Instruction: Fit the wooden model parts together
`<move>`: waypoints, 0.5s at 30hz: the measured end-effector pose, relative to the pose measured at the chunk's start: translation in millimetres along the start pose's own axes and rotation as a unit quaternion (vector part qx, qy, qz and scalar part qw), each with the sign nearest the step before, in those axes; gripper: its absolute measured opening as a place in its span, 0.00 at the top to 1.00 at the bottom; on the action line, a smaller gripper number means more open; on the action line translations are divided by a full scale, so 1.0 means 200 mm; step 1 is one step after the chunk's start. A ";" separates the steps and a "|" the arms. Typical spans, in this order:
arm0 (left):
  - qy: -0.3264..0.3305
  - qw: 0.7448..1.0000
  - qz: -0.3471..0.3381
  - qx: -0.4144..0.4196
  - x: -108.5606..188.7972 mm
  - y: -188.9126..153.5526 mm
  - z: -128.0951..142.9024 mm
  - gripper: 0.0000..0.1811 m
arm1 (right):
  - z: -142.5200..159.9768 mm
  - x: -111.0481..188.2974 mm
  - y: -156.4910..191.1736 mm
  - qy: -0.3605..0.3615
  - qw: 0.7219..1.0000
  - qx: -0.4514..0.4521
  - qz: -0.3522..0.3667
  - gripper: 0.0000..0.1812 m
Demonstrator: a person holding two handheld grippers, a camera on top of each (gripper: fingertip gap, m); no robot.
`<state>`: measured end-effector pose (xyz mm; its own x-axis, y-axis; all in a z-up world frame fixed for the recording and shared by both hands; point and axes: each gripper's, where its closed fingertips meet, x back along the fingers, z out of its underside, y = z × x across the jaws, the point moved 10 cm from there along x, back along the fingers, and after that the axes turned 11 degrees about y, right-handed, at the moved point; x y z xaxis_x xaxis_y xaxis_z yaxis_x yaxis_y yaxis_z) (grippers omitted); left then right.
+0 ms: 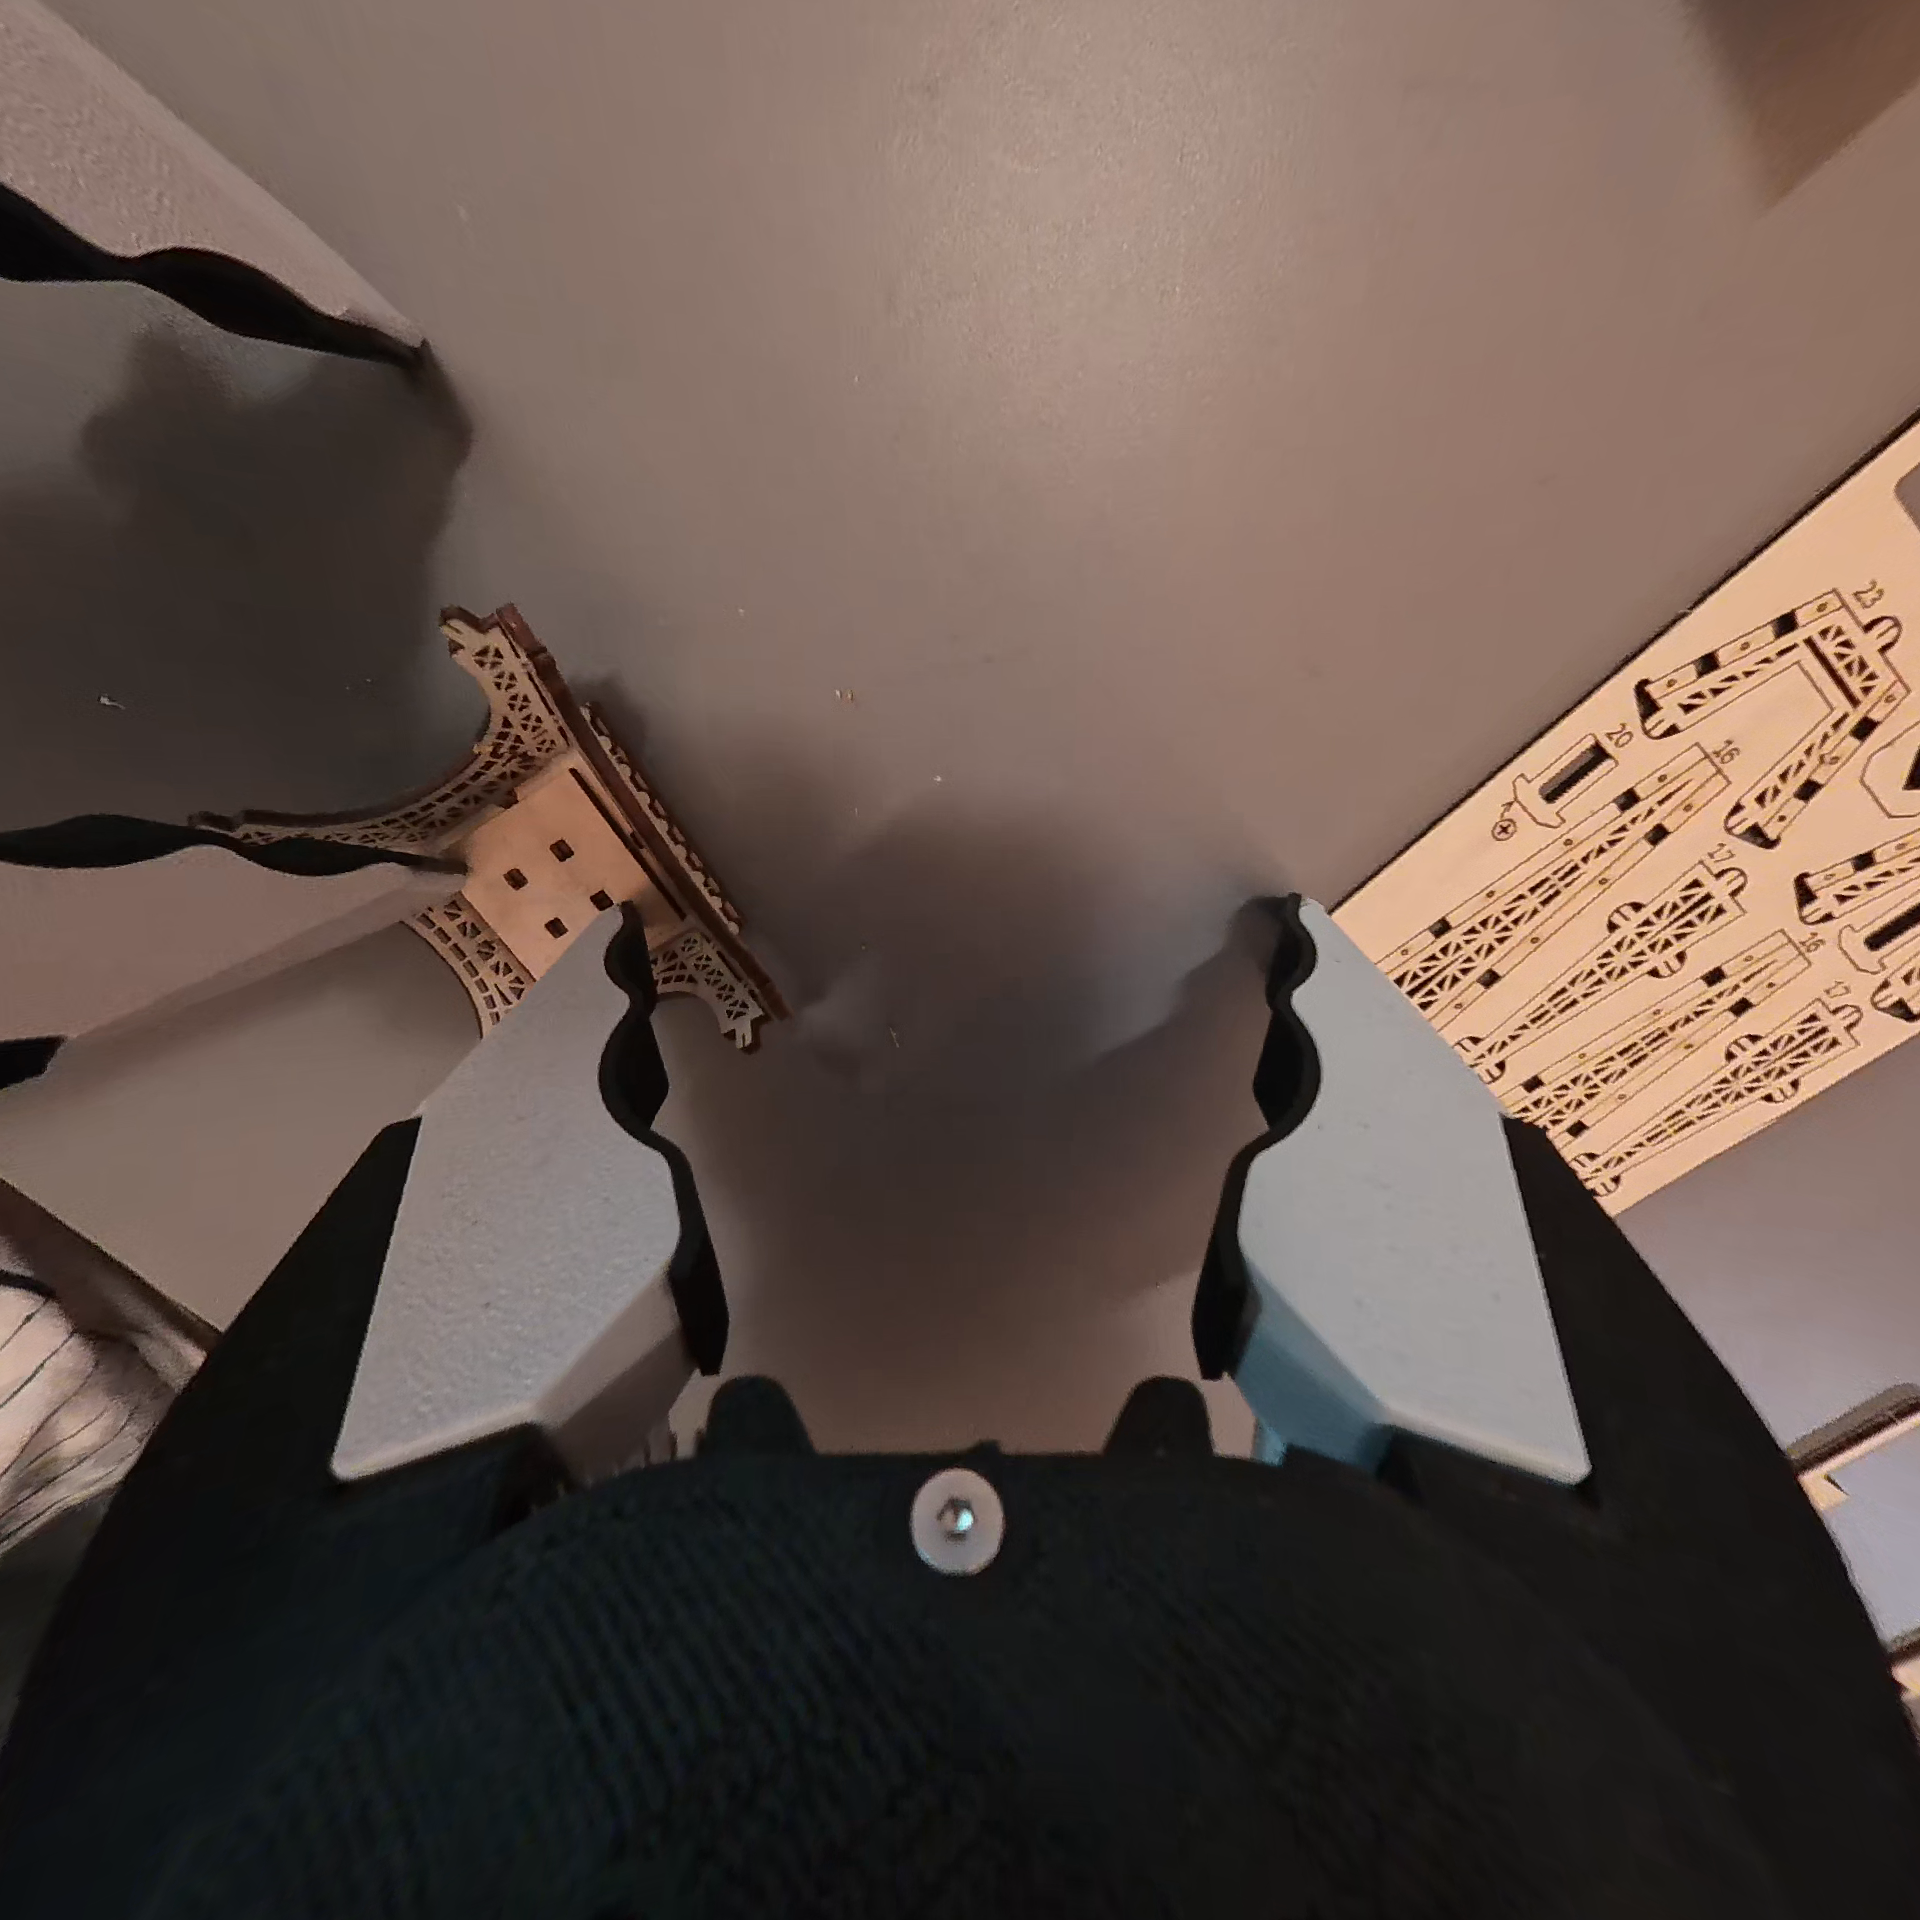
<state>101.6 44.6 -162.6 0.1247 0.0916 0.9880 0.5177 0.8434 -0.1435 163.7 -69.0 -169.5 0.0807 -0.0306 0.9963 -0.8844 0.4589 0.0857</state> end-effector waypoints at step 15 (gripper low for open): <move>-0.018 1.000 0.001 0.007 -0.01 -0.01 0.02 0.59 | 0.01 0.00 0.00 -0.008 1.000 0.002 0.000 0.36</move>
<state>97.3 45.5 -163.2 0.0941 0.1117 0.9893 0.5056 0.8506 -0.1442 162.9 -70.0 -169.6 0.0730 -0.0450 0.9963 -0.8862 0.4552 0.0855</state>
